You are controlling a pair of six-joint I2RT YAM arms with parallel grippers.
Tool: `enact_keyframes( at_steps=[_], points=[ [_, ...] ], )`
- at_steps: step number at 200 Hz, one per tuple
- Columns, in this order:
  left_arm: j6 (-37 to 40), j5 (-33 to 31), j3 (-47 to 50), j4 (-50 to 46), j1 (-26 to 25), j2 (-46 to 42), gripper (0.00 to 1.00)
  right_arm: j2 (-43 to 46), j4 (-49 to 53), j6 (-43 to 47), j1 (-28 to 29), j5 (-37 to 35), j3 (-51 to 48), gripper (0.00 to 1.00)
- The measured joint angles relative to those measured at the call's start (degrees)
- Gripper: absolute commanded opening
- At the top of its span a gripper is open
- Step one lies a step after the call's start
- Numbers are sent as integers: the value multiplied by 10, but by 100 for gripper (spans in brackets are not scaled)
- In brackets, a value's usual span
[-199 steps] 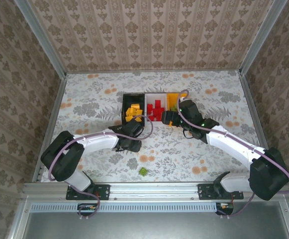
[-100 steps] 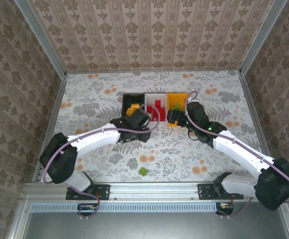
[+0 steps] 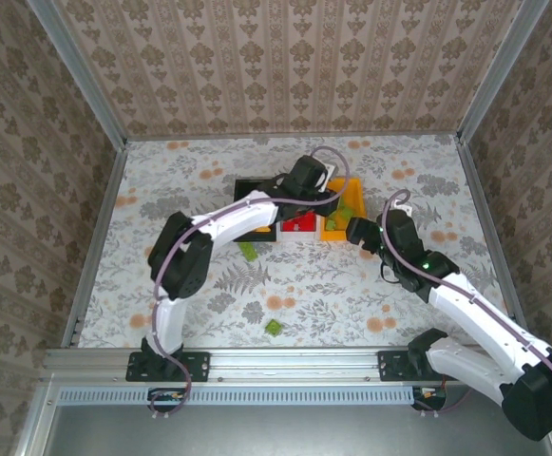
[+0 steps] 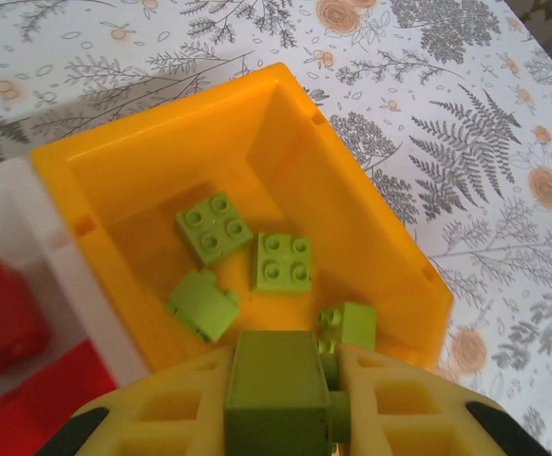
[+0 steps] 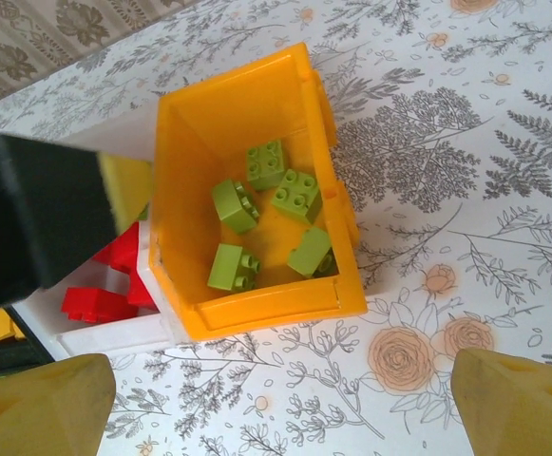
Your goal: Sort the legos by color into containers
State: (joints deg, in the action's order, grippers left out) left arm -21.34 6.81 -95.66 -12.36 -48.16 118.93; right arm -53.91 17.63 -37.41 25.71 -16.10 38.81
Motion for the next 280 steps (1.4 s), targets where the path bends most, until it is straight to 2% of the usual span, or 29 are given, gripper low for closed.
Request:
enact_keyframes(
  at_steps=[8, 23, 40, 69, 99, 120, 149, 193, 237, 280],
  points=[
    [0, 4, -19, 0, 1, 18, 34, 3, 6, 0, -1, 0, -1, 93],
    [-1, 11, -47, 0, 2, 45, 52, 5, 9, 0, -1, 0, -3, 93],
    [-6, 16, -54, -2, 2, 52, 65, 6, 10, 1, -1, 0, -3, 93],
    [-15, 18, -47, 4, 2, 41, 77, 5, 10, 3, -1, 10, -3, 93],
    [-28, 17, 59, 36, 9, -53, 87, -15, 2, 24, 6, 55, -3, 92],
    [-45, 5, 179, 70, 24, -178, 100, -56, -5, 48, 44, 86, -3, 92],
    [-68, -40, 330, 90, 48, -353, 100, -135, -6, 92, 127, 130, 11, 92],
    [-95, -126, 486, 29, 56, -552, 100, -239, 10, 150, 249, 168, 65, 92],
    [-126, -179, 576, -50, 67, -680, 100, -337, 44, 195, 343, 170, 137, 90],
    [-153, -200, 617, -97, 80, -741, 100, -404, 73, 228, 397, 164, 188, 87]
  ],
)
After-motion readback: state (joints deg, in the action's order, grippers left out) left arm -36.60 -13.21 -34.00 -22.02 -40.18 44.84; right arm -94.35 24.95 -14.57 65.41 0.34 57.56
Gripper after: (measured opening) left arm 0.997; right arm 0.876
